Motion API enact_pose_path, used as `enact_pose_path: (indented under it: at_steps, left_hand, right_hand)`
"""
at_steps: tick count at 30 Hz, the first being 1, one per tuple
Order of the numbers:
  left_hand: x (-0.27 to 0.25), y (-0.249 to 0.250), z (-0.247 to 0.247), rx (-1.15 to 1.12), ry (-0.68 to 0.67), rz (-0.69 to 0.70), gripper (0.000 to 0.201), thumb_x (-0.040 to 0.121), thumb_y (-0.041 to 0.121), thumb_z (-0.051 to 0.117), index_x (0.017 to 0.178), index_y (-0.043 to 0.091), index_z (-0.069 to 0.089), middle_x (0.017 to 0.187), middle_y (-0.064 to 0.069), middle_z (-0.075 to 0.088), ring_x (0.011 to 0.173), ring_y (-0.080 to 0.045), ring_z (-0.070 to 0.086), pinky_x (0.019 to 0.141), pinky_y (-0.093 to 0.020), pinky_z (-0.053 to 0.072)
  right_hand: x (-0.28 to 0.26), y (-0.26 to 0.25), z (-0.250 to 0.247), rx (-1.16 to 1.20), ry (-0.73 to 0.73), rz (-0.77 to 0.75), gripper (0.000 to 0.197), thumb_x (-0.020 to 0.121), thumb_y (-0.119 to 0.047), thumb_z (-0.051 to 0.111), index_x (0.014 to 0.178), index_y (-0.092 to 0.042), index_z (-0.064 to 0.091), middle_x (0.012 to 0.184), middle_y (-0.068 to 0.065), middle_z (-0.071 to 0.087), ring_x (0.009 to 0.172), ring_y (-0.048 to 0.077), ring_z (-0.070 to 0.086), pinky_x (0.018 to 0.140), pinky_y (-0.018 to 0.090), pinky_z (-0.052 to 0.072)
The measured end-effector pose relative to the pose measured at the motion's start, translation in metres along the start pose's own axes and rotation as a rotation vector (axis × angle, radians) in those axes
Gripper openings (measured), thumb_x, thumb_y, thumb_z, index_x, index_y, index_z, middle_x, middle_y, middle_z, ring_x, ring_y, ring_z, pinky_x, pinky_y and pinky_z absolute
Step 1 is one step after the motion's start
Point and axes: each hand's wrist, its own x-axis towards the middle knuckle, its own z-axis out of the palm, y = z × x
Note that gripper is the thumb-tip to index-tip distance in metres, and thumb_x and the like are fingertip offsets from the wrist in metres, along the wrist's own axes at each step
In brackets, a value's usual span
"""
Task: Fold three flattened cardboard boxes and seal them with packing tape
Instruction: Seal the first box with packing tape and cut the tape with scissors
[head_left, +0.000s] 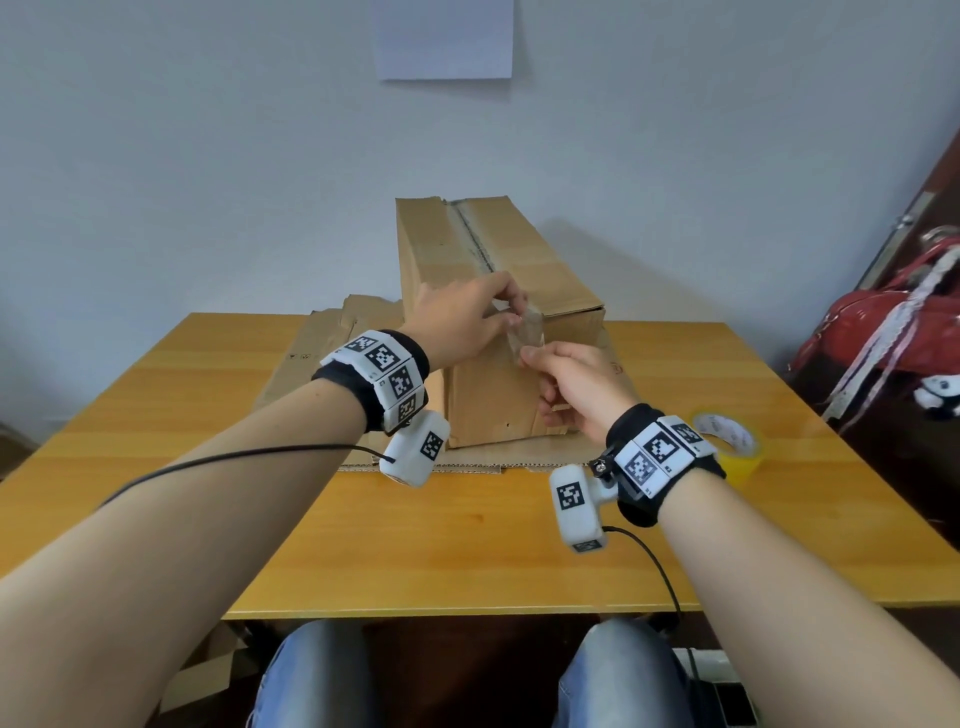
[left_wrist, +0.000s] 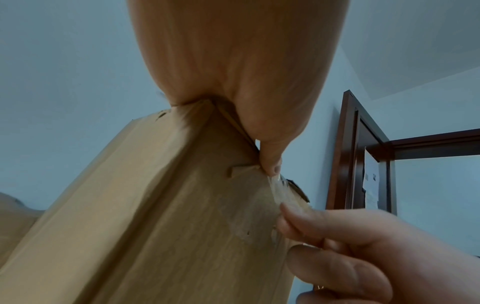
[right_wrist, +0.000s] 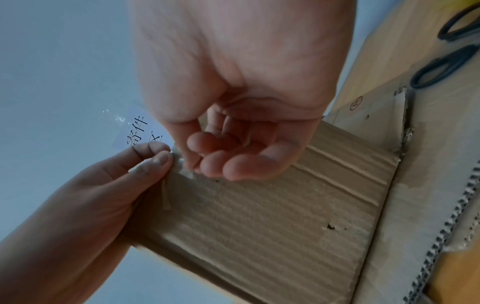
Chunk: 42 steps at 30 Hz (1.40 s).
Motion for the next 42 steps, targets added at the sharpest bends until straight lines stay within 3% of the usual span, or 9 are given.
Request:
enact_pose_path:
  at_steps: [4, 7, 13, 16, 21, 24, 27, 36, 42]
  left_hand:
    - [0.0, 0.0, 0.003, 0.004, 0.01, -0.012, 0.011, 0.093, 0.045, 0.059, 0.1, 0.044, 0.051, 0.116, 0.021, 0.066, 0.077, 0.002, 0.055, 0.098, -0.05, 0.043]
    - [-0.002, 0.001, 0.005, 0.077, 0.01, -0.034, 0.026, 0.087, 0.048, 0.067, 0.108, 0.039, 0.055, 0.104, 0.02, 0.067, 0.083, -0.008, 0.057, 0.099, -0.046, 0.04]
    - [-0.003, 0.001, 0.005, 0.092, 0.05, -0.058, 0.033, 0.083, 0.044, 0.072, 0.11, 0.041, 0.053, 0.125, 0.02, 0.065, 0.108, -0.01, 0.062, 0.103, -0.045, 0.034]
    - [-0.003, 0.003, 0.004, 0.084, 0.065, -0.068, 0.034, 0.08, 0.042, 0.074, 0.108, 0.042, 0.053, 0.117, 0.015, 0.069, 0.103, -0.011, 0.063, 0.098, -0.042, 0.034]
    - [-0.003, 0.004, 0.005, 0.057, 0.082, -0.086, 0.037, 0.076, 0.039, 0.079, 0.105, 0.038, 0.056, 0.099, 0.018, 0.066, 0.093, -0.012, 0.058, 0.098, -0.043, 0.037]
    - [-0.005, 0.003, 0.001, 0.026, 0.073, -0.088, 0.037, 0.074, 0.037, 0.081, 0.104, 0.036, 0.06, 0.091, 0.024, 0.057, 0.098, -0.012, 0.059, 0.102, -0.046, 0.037]
    - [-0.006, -0.001, -0.001, -0.006, 0.064, -0.097, 0.035, 0.073, 0.036, 0.082, 0.098, 0.04, 0.059, 0.1, 0.024, 0.061, 0.107, -0.012, 0.06, 0.105, -0.047, 0.036]
    - [-0.008, 0.006, 0.005, -0.008, 0.125, -0.118, 0.03, 0.073, 0.031, 0.082, 0.095, 0.037, 0.063, 0.103, 0.016, 0.069, 0.102, -0.013, 0.061, 0.098, -0.037, 0.035]
    - [-0.012, 0.004, 0.001, -0.184, 0.133, -0.142, 0.022, 0.072, 0.028, 0.087, 0.088, 0.03, 0.073, 0.089, 0.018, 0.068, 0.091, -0.007, 0.064, 0.094, -0.036, 0.051]
  right_hand:
    - [0.002, 0.004, 0.006, -0.066, 0.083, -0.039, 0.023, 0.095, -0.037, 0.066, 0.096, -0.016, 0.074, 0.053, 0.0, 0.051, 0.045, 0.014, 0.05, 0.044, 0.025, 0.047]
    - [0.004, 0.004, 0.012, -0.076, 0.131, -0.054, 0.025, 0.094, -0.04, 0.067, 0.092, -0.016, 0.075, 0.05, 0.002, 0.05, 0.041, 0.012, 0.047, 0.041, 0.024, 0.045]
    - [0.006, 0.001, 0.005, -0.296, 0.192, -0.056, 0.044, 0.09, -0.044, 0.07, 0.067, -0.007, 0.068, 0.047, 0.006, 0.055, 0.038, 0.018, 0.048, 0.039, 0.021, 0.039]
    - [0.005, -0.005, -0.003, -0.358, 0.299, -0.263, 0.042, 0.089, -0.036, 0.071, 0.06, -0.007, 0.067, 0.044, -0.003, 0.052, 0.039, 0.008, 0.045, 0.045, 0.016, 0.039]
    - [0.012, -0.026, -0.008, -0.52, 0.499, -0.75, 0.013, 0.081, -0.043, 0.078, 0.084, -0.031, 0.074, 0.095, -0.019, 0.064, 0.095, 0.01, 0.049, 0.08, 0.027, 0.036]
    - [0.022, -0.03, -0.013, -0.96, 0.344, -0.678, 0.033, 0.083, -0.057, 0.07, 0.116, -0.05, 0.068, 0.128, -0.03, 0.055, 0.116, 0.016, 0.03, 0.083, 0.028, 0.014]
    - [0.031, -0.021, -0.018, -1.114, 0.272, -0.583, 0.043, 0.085, -0.057, 0.068, 0.128, -0.055, 0.059, 0.138, -0.03, 0.053, 0.123, 0.02, 0.03, 0.085, 0.034, 0.015]
    - [0.027, -0.022, -0.014, -1.225, 0.347, -0.51, 0.052, 0.08, -0.059, 0.073, 0.129, -0.056, 0.057, 0.143, -0.028, 0.049, 0.117, 0.021, 0.034, 0.08, 0.035, 0.017]
    - [0.023, -0.041, -0.016, -1.169, 0.301, -0.448, 0.032, 0.08, -0.065, 0.069, 0.111, -0.055, 0.069, 0.132, -0.027, 0.06, 0.114, 0.024, 0.037, 0.086, 0.042, 0.025]
